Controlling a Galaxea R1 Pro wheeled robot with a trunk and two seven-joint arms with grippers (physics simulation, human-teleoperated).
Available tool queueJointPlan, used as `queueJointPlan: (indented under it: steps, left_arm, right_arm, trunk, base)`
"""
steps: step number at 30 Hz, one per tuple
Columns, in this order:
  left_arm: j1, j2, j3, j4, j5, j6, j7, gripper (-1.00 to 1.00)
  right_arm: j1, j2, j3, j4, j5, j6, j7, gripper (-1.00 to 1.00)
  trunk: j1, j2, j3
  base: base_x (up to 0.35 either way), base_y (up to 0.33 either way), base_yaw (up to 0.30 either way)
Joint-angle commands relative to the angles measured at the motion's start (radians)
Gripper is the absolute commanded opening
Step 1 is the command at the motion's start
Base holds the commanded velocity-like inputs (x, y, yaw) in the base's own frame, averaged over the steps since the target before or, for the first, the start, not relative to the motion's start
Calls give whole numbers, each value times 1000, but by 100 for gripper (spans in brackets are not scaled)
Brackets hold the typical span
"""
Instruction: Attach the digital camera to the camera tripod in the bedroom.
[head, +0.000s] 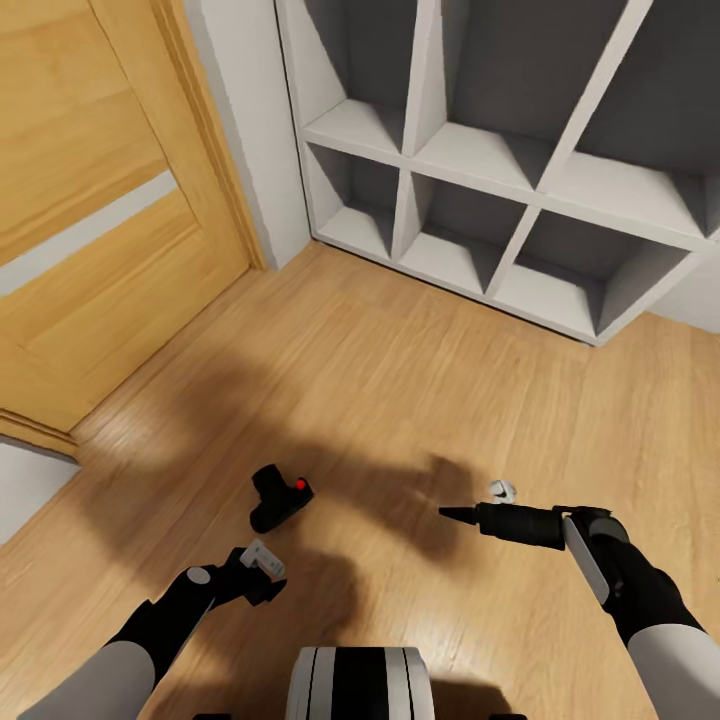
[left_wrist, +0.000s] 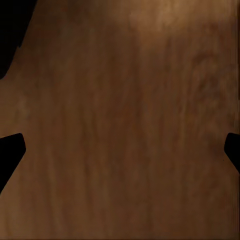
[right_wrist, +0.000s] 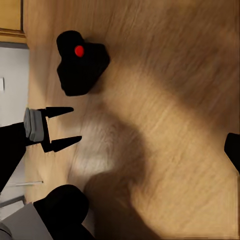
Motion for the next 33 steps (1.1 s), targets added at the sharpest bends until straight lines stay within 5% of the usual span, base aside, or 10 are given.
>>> queueJointPlan:
  steps: [1,12,33]
  left_arm:
    - [0,1,-3,-3,-3,5,-3,100]
    - [0,1,-3,2,-6,5,-2,100]
    - [0,1,-3,4,-2,-4,-1,100]
  right_arm:
    - [-1,0,-1,0,-2,5,1,100]
    - [-1,2,-1,3,-2,-24,-25,100]
    - [-1,3,-2,3,-4,-63,-48,100]
  trunk:
    - [0,0,-1]
    - [0,0,-1]
    - [0,0,-1]
  base:
    - [0,0,-150]
    - [0,28,-28]
    - [18,279,0]
